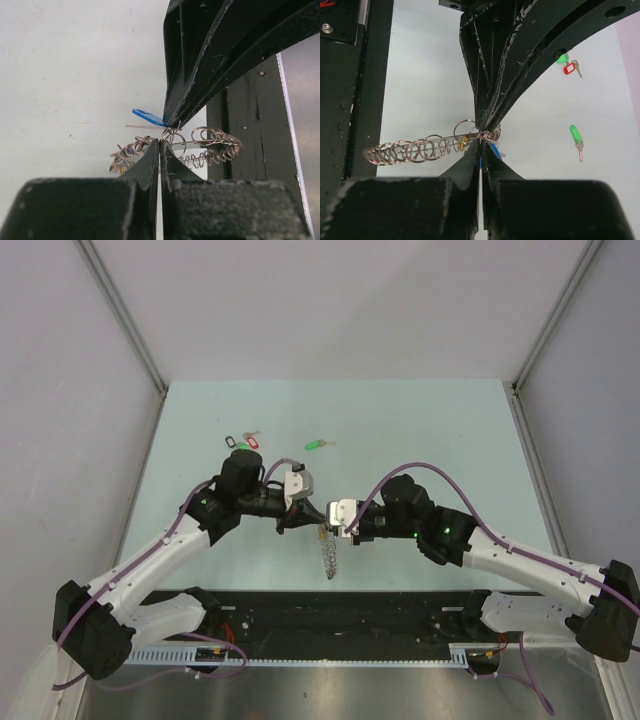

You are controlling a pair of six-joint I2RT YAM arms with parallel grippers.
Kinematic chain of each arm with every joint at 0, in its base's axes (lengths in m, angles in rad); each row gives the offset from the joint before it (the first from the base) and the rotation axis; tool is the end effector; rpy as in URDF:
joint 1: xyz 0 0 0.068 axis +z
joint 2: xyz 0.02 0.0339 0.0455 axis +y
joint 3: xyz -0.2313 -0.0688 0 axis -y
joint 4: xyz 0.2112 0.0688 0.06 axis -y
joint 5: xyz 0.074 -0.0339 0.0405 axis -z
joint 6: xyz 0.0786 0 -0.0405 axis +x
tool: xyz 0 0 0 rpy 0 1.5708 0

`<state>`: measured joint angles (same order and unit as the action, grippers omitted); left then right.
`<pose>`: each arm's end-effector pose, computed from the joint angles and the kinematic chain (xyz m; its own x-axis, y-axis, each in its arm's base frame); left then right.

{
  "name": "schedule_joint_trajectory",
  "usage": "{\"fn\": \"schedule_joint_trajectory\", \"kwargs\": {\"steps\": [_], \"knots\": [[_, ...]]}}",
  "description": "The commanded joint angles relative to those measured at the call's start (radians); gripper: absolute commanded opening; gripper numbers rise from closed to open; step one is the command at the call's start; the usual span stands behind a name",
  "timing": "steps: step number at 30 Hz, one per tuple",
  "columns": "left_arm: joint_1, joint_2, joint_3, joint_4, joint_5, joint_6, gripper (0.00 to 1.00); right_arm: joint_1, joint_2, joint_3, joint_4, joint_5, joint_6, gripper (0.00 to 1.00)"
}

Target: Put the keys on the keyring

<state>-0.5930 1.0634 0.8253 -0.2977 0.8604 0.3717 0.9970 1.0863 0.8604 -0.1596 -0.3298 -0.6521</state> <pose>0.1613 -0.1806 0.2602 -0.0658 0.3299 -0.9417 0.9970 0.0608 -0.0483 0.1247 0.2398 0.2736 0.4188 -0.4097 -0.8104 -0.8849 0.0162 -0.4655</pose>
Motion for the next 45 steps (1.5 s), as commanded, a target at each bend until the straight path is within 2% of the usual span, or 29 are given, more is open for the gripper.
{"fn": "schedule_joint_trajectory", "kwargs": {"steps": [1,4,9,17,25,26,30,32,38,45], "knots": [[-0.002,-0.009,0.043,0.008,0.052,0.012,0.00,0.008,-0.032,0.009,0.049,-0.002,-0.015,0.00],[0.002,-0.032,0.037,0.031,0.040,-0.013,0.00,0.006,-0.038,0.009,0.034,0.038,-0.012,0.00],[0.025,-0.103,-0.021,0.172,0.002,-0.108,0.00,-0.011,-0.035,0.011,0.022,0.055,-0.007,0.00],[0.055,-0.186,-0.090,0.327,-0.049,-0.212,0.00,-0.020,-0.011,0.011,0.029,0.006,-0.018,0.00],[0.053,-0.168,-0.084,0.312,-0.012,-0.203,0.00,-0.020,-0.008,0.009,0.061,0.003,-0.004,0.00],[0.056,-0.166,-0.077,0.305,-0.012,-0.189,0.03,-0.018,-0.008,0.011,0.060,0.012,-0.003,0.00],[0.055,-0.163,-0.043,0.192,-0.020,-0.102,0.27,-0.017,-0.020,0.009,0.055,0.012,-0.004,0.00],[0.055,-0.164,-0.035,0.164,-0.032,-0.087,0.31,-0.012,-0.025,0.011,0.051,0.012,-0.007,0.00],[0.053,-0.137,-0.014,0.097,0.012,-0.021,0.40,-0.008,-0.022,0.009,0.043,0.014,-0.018,0.00],[0.052,-0.049,0.023,0.032,0.098,0.022,0.39,0.006,-0.031,0.009,0.032,0.009,-0.029,0.00]]}}
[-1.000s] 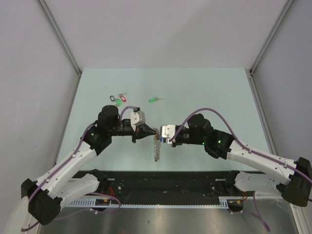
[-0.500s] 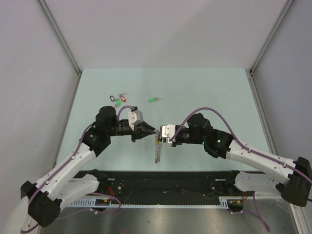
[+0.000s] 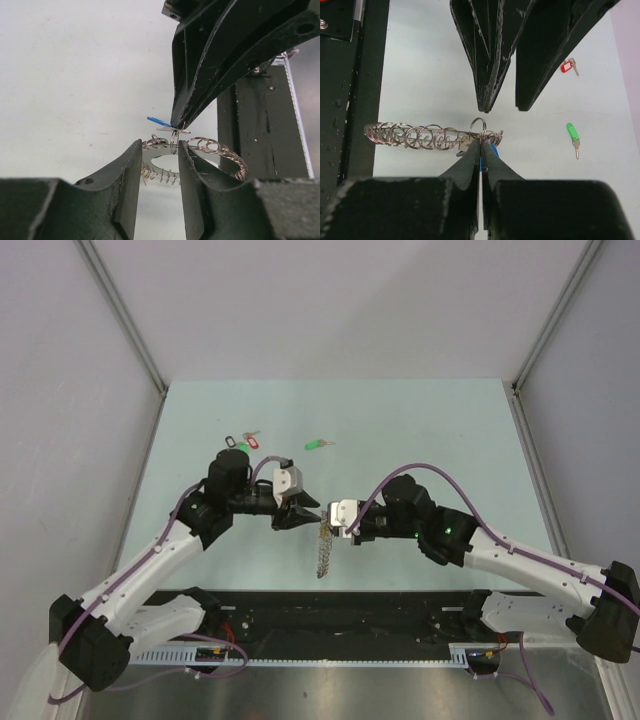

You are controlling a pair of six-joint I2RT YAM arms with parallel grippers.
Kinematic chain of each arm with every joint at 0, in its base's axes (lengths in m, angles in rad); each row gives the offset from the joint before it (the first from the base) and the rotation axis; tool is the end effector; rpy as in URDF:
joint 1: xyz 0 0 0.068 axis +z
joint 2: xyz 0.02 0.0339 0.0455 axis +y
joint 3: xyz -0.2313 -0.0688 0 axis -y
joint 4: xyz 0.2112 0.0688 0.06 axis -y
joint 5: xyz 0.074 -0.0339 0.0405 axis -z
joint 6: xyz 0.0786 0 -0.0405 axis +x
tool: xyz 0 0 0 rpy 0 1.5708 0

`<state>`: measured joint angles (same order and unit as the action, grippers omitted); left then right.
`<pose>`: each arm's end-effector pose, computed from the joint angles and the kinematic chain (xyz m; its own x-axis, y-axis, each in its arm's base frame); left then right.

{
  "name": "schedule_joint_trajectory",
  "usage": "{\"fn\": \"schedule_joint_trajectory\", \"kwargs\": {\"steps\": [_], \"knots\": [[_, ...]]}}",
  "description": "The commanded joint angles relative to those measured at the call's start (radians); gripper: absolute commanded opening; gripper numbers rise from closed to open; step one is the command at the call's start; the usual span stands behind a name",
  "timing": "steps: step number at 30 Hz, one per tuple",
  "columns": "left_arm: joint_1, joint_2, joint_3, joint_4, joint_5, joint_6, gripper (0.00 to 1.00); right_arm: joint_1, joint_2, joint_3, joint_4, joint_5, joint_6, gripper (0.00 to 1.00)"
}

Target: Put the keys on the keyring

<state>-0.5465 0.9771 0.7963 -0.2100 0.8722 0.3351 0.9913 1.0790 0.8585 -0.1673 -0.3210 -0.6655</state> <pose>0.1604 -0.1680 0.2788 0.0015 0.2467 -0.9691 0.9939 0.1063 0.0286 0.1258 0.2374 0.2736 0.4261 -0.4188 -0.8019 -0.8782 0.0211 -0.4777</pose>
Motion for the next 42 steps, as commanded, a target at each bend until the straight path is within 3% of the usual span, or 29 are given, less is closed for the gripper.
{"fn": "schedule_joint_trajectory", "kwargs": {"steps": [1,15,18,20,21,26,32,42], "knots": [[0.005,0.043,0.058,-0.066,0.094,0.064,0.39,0.015,-0.024,0.013,0.041,-0.001,-0.017,0.00],[-0.041,0.120,0.098,-0.146,0.134,0.104,0.29,0.033,-0.019,0.011,0.045,0.005,-0.025,0.00],[-0.043,0.133,0.106,-0.161,0.139,0.108,0.20,0.037,-0.018,0.011,0.046,0.008,-0.026,0.00],[-0.046,0.144,0.115,-0.170,0.140,0.116,0.03,0.037,-0.019,0.011,0.045,0.013,-0.026,0.00],[-0.046,0.144,0.118,-0.184,0.137,0.119,0.00,0.037,-0.021,0.011,0.043,0.016,-0.026,0.00],[-0.043,0.127,0.127,-0.184,0.085,0.102,0.00,0.037,-0.031,0.011,0.025,0.054,-0.022,0.00],[0.005,0.034,0.051,0.003,0.014,-0.055,0.00,0.024,-0.030,0.013,0.014,0.083,-0.017,0.00],[0.019,-0.052,-0.063,0.291,0.013,-0.231,0.00,0.020,0.015,0.011,0.075,-0.013,-0.019,0.00]]}}
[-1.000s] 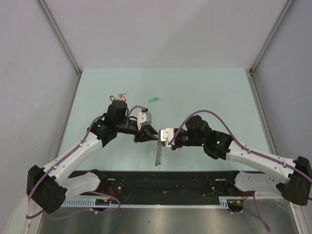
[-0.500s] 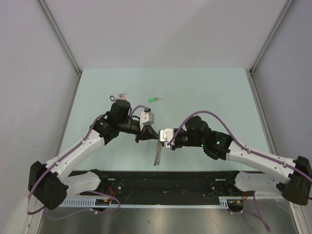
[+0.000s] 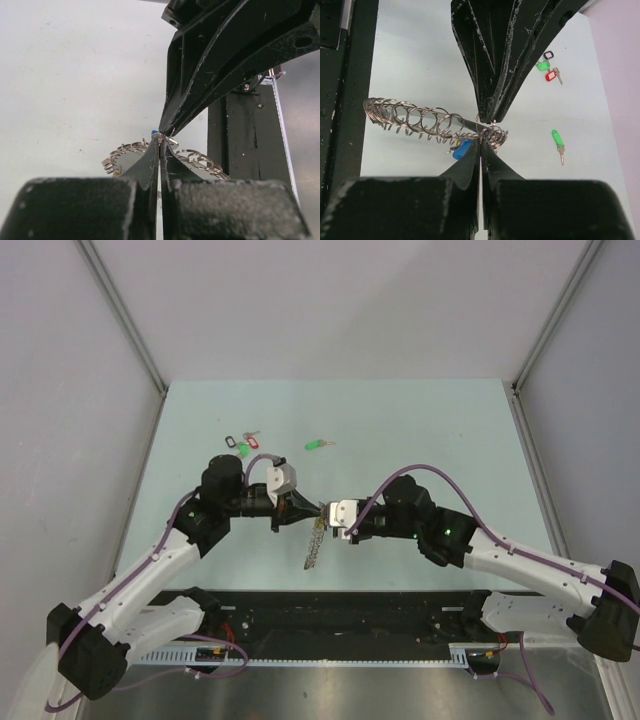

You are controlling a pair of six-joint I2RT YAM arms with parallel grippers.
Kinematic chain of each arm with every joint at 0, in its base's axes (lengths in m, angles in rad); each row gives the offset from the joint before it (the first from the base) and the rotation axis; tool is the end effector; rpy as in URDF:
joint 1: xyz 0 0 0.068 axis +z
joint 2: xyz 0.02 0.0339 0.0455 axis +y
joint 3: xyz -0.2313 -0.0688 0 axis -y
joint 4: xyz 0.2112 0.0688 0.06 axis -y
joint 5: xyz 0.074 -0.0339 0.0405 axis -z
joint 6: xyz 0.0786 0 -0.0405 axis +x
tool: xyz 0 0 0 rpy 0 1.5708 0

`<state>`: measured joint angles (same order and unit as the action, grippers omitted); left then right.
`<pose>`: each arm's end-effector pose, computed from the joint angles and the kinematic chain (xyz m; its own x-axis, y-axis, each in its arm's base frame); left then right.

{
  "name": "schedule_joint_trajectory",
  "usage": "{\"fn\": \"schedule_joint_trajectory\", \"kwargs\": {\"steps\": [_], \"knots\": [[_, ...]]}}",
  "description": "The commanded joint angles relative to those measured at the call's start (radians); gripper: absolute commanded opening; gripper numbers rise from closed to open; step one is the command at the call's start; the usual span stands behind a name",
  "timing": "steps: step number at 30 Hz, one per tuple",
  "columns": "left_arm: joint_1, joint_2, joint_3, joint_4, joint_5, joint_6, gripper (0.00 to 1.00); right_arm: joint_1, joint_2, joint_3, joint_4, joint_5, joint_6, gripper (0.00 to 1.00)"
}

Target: Put the keys on the keyring

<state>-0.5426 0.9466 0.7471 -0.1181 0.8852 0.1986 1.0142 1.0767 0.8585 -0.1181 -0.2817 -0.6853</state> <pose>0.1581 -0.1664 0.2795 -0.0734 0.1901 -0.9790 0.9906 0.1275 -0.0495 0.1244 0.2413 0.2807 0.4690 -0.3971 -0.7889 -0.8491 0.0431 -0.5264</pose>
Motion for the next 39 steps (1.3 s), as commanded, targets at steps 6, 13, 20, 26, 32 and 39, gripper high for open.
{"fn": "schedule_joint_trajectory", "kwargs": {"steps": [6,13,20,26,32,39], "knots": [[0.016,-0.011,-0.023,0.232,0.018,-0.130,0.00,-0.002,0.028,0.013,0.049,-0.053,0.007,0.00],[0.015,0.032,0.040,0.063,0.044,-0.012,0.13,-0.002,0.006,0.011,0.026,-0.017,0.012,0.00],[0.015,0.035,0.071,-0.044,0.012,0.076,0.29,0.003,-0.014,0.013,0.006,-0.007,0.009,0.00],[0.013,0.053,0.080,-0.074,0.041,0.108,0.39,0.006,-0.014,0.011,0.006,-0.004,0.004,0.00],[0.013,0.051,0.090,-0.088,0.011,0.110,0.40,0.006,-0.003,0.011,0.020,0.021,0.012,0.00],[0.013,0.024,0.077,-0.064,-0.020,0.076,0.50,0.007,0.003,0.013,0.040,0.030,0.024,0.00]]}}
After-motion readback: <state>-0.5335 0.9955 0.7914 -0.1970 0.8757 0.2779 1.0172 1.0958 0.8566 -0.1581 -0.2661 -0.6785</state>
